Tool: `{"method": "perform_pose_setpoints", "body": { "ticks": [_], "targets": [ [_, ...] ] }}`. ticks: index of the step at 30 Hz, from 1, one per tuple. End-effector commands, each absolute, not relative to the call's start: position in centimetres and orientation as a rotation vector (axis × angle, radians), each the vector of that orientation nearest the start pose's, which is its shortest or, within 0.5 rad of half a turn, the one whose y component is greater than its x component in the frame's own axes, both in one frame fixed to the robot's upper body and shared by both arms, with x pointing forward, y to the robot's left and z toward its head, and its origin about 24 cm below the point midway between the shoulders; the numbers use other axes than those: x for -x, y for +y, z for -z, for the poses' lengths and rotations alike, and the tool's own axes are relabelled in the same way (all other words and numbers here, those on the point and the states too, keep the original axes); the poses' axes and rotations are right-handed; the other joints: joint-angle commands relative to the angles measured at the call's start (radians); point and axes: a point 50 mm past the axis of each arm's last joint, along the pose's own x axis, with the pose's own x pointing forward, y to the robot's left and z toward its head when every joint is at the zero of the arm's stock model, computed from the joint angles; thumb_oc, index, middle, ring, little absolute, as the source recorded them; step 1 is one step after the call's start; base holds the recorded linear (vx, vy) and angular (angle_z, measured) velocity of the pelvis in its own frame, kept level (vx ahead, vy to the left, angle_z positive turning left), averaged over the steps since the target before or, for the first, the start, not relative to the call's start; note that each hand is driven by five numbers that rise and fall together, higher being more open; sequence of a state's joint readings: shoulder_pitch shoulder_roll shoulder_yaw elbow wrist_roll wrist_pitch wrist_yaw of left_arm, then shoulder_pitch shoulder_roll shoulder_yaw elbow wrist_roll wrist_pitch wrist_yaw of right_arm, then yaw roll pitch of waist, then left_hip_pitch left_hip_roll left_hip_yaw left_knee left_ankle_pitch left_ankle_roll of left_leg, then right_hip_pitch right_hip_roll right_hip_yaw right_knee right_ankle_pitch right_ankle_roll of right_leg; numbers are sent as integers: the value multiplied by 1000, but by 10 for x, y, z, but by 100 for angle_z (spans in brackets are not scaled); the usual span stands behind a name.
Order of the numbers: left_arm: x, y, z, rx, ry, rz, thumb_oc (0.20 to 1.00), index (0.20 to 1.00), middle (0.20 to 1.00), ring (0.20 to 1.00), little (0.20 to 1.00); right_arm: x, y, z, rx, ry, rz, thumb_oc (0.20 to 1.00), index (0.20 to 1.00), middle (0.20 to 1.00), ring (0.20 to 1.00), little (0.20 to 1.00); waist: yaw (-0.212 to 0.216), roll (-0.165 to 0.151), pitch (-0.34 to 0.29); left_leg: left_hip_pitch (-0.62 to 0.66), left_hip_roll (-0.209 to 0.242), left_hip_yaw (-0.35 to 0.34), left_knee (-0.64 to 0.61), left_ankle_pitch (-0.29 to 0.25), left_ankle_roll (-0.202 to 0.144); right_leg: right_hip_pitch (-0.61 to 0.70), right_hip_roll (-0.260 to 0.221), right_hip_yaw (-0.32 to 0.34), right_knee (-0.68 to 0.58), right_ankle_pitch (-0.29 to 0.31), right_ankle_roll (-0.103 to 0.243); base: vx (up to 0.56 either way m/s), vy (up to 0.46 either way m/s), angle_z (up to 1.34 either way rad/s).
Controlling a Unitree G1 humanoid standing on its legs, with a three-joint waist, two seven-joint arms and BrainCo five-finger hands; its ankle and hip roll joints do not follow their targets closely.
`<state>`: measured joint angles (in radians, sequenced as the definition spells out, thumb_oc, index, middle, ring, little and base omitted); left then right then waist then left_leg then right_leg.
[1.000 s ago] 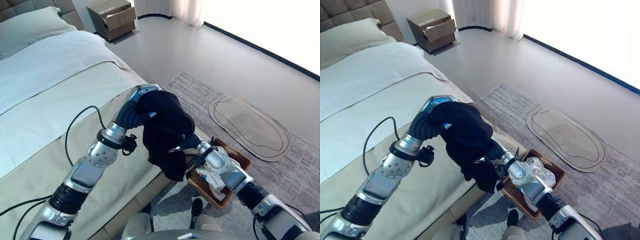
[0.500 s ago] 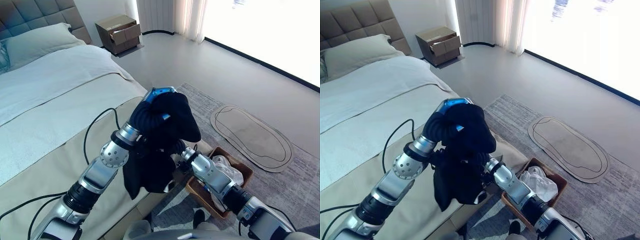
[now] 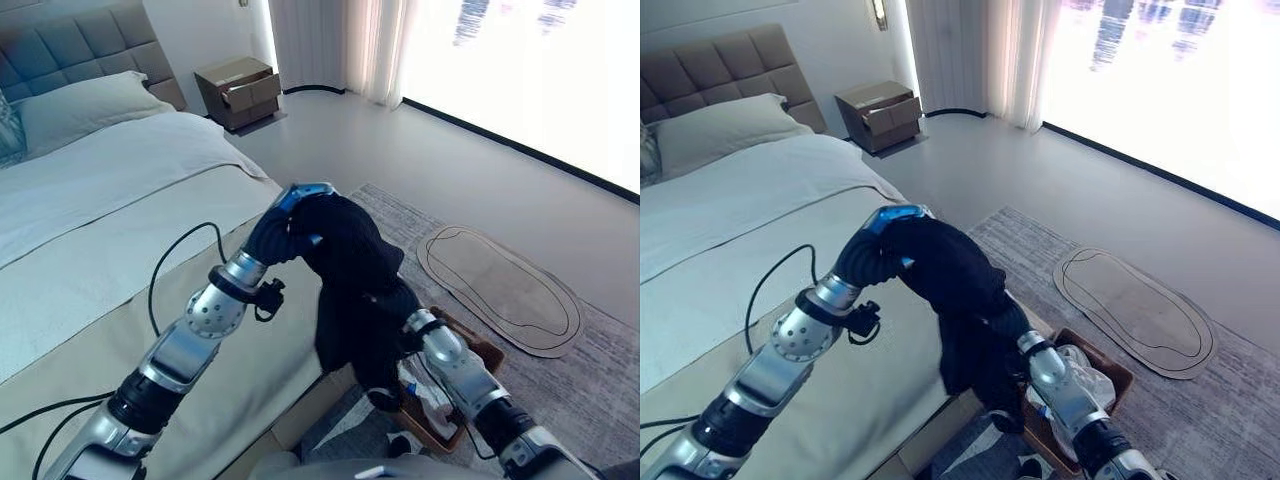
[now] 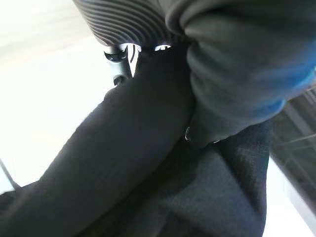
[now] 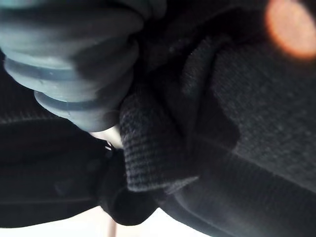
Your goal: Pick up clothes into the bucket
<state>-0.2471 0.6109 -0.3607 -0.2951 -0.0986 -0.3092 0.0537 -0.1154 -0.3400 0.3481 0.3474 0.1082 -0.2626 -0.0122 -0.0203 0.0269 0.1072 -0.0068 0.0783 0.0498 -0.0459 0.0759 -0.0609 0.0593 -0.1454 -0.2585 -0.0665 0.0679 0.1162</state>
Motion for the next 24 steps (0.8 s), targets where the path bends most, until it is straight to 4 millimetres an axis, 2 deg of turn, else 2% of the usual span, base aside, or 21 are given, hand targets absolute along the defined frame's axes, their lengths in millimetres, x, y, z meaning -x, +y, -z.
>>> {"method": "perform_pose_setpoints", "body": {
  "ticks": [1, 3, 4, 5, 6, 7, 8, 9, 10, 11, 12, 13, 14, 15, 17, 18, 21, 24],
  "targets": [
    [-237, 170, -236, -286, -1055, 155, 200, 200, 200, 200, 200, -240, -201, 13, 248, 150, -87, 200, 200, 200, 200, 200, -14, -56, -53, -13, 23, 10, 60, -46, -12, 0, -60, 31, 46, -24, 49, 0, 0, 0],
    [-239, 188, -218, -290, -967, 58, 200, 200, 200, 200, 200, -232, -218, 10, 192, 131, 10, 200, 200, 200, 200, 200, -23, -55, -54, -7, 24, 18, 57, -47, -11, -1, -58, 39, 45, -23, 48, 1, -3, -4],
    [-239, 188, -218, -290, -965, 58, 200, 200, 200, 200, 200, -231, -219, 10, 193, 133, 9, 200, 200, 200, 200, 200, -22, -55, -56, -6, 24, 19, 57, -47, -11, -1, -58, 39, 45, -23, 48, -1, -5, -7],
    [-238, 196, -206, -280, -913, 22, 200, 200, 200, 200, 200, -227, -226, 7, 161, 115, 61, 200, 200, 200, 200, 200, -26, -54, -55, -4, 25, 22, 55, -48, -11, -2, -57, 43, 45, -23, 47, -12, -2, -4],
    [-237, 211, -175, -259, -762, -48, 200, 200, 200, 200, 200, -217, -244, -3, 125, 66, 166, 200, 200, 200, 200, 200, -40, -54, -52, -1, 26, 29, 53, -48, -10, -6, -55, 49, 44, -22, 46, -11, -2, -6],
    [-236, 214, -162, -251, -696, -53, 304, 304, 304, 304, 304, -213, -250, -5, 123, 59, 190, 200, 200, 200, 200, 200, -43, -52, -52, 0, 26, 32, 52, -49, -9, -9, -54, 53, 44, -22, 45, -7, -4, -11],
    [-235, 218, -146, -259, -618, -55, 558, 558, 558, 558, 558, -210, -257, -8, 116, 44, 230, 200, 200, 200, 200, 200, -47, -51, -51, 0, 27, 35, 53, -48, -8, -11, -53, 57, 45, -21, 45, -2, -4, -22],
    [-235, 221, -126, -268, -517, -47, 1000, 1000, 1000, 1000, 1000, -206, -265, -12, 108, 26, 273, 200, 200, 200, 200, 200, -53, -50, -49, -1, 27, 37, 53, -49, -7, -14, -53, 61, 45, -20, 44, -6, -5, -20],
    [-234, 222, -112, -269, -445, -30, 1000, 1000, 1000, 1000, 1000, -203, -271, -14, 120, 20, 294, 200, 200, 200, 200, 200, -55, -48, -48, -1, 27, 39, 54, -49, -6, -17, -52, 63, 45, -20, 45, -6, -2, -14],
    [-234, 222, -112, -268, -444, -28, 1000, 1000, 1000, 1000, 1000, -203, -271, -14, 120, 21, 295, 200, 200, 200, 200, 200, -54, -47, -49, -1, 27, 39, 53, -49, -6, -17, -52, 63, 46, -20, 45, 0, 0, 0],
    [-231, 223, -83, -241, -299, 27, 1000, 1000, 1000, 1000, 1000, -202, -282, -22, 150, -8, 352, 200, 200, 200, 200, 200, -60, -44, -46, -4, 27, 42, 55, -50, -5, -24, -52, 71, 48, -19, 45, 0, 0, 0],
    [-228, 226, -67, -216, -222, 27, 1000, 1000, 1000, 1000, 1000, -201, -288, -24, 158, -16, 380, 200, 200, 200, 200, 200, -65, -44, -44, -5, 27, 44, 56, -49, -4, -29, -53, 75, 49, -18, 46, -15, -8, -4],
    [-226, 228, -55, -177, -174, 18, 1000, 1000, 1000, 1000, 1000, -202, -290, -27, 166, -26, 393, 200, 200, 200, 200, 200, -65, -43, -42, -7, 27, 47, 58, -49, -4, -33, -53, 79, 50, -17, 46, -6, 1, -5],
    [-226, 228, -55, -175, -175, 19, 1000, 1000, 1000, 1000, 1000, -202, -291, -27, 167, -27, 393, 200, 200, 200, 200, 200, -65, -42, -42, -7, 27, 47, 58, -49, -4, -34, -53, 79, 51, -17, 46, -6, -3, -12],
    [-210, 238, -23, -152, -30, -16, 1000, 1000, 1000, 1000, 1000, -200, -304, -32, 188, -45, 462, 200, 200, 200, 200, 200, -66, -41, -36, -11, 28, 54, 62, -51, -2, -43, -52, 90, 54, -16, 46, -4, -18, -20],
    [-210, 238, -23, -152, -30, -15, 1000, 1000, 1000, 1000, 1000, -200, -304, -32, 188, -45, 462, 200, 200, 200, 200, 200, -65, -40, -37, -11, 29, 54, 62, -52, -2, -43, -52, 91, 54, -17, 46, -5, -16, -15],
    [-185, 254, -1, -195, 81, -73, 1000, 1000, 1000, 1000, 1000, -192, -320, -32, 200, -40, 543, 200, 200, 200, 200, 200, -62, -37, -28, -17, 28, 56, 68, -53, -1, -50, -53, 93, 58, -19, 47, 1, -13, -5],
    [-174, 259, 3, -233, 101, -99, 1000, 1000, 1000, 1000, 1000, -191, -326, -31, 211, -37, 578, 200, 200, 200, 200, 200, -57, -32, -16, -24, 26, 56, 75, -56, 0, -56, -56, 93, 68, -23, 48, 0, 0, 0]
  ]
}}
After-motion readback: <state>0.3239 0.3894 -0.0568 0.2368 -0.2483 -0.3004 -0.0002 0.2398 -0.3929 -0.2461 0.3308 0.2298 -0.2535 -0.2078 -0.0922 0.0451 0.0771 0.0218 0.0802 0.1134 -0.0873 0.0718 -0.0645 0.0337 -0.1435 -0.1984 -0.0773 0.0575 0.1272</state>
